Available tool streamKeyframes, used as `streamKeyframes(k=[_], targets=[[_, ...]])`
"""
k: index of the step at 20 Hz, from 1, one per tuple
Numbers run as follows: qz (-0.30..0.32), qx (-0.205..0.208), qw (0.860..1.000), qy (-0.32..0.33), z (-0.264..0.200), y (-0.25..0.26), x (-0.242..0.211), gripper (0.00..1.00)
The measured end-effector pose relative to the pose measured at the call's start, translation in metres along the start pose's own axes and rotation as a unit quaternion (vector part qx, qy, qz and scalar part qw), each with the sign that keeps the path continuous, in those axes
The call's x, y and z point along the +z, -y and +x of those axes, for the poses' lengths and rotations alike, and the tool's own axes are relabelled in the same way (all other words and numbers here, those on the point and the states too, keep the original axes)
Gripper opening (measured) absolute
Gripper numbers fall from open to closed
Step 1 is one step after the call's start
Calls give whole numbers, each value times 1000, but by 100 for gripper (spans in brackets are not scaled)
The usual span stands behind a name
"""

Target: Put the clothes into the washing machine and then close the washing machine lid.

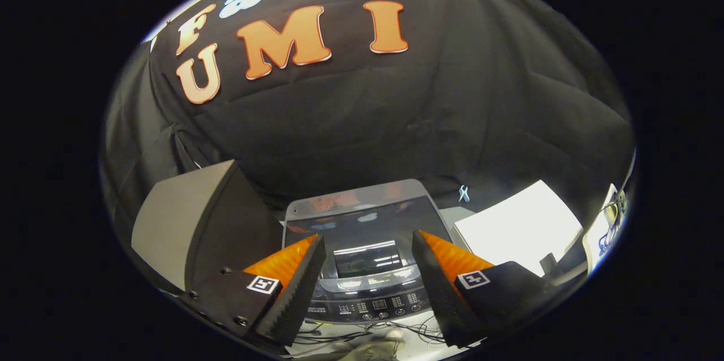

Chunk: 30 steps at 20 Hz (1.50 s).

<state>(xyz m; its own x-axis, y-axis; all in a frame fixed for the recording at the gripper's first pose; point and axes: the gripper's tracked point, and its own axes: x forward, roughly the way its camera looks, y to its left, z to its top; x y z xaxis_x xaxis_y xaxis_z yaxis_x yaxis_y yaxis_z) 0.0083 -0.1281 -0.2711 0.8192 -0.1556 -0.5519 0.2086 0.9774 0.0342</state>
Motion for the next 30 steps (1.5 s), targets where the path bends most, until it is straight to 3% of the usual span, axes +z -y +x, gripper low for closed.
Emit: streamKeyframes(k=[12, 19, 30], targets=[[-4, -7, 989, 148, -143, -7, 115, 98], [-23, -4, 978, 209, -208, -14, 158, 98], [-10, 5, 968, 250, -239, -7, 182, 98]])
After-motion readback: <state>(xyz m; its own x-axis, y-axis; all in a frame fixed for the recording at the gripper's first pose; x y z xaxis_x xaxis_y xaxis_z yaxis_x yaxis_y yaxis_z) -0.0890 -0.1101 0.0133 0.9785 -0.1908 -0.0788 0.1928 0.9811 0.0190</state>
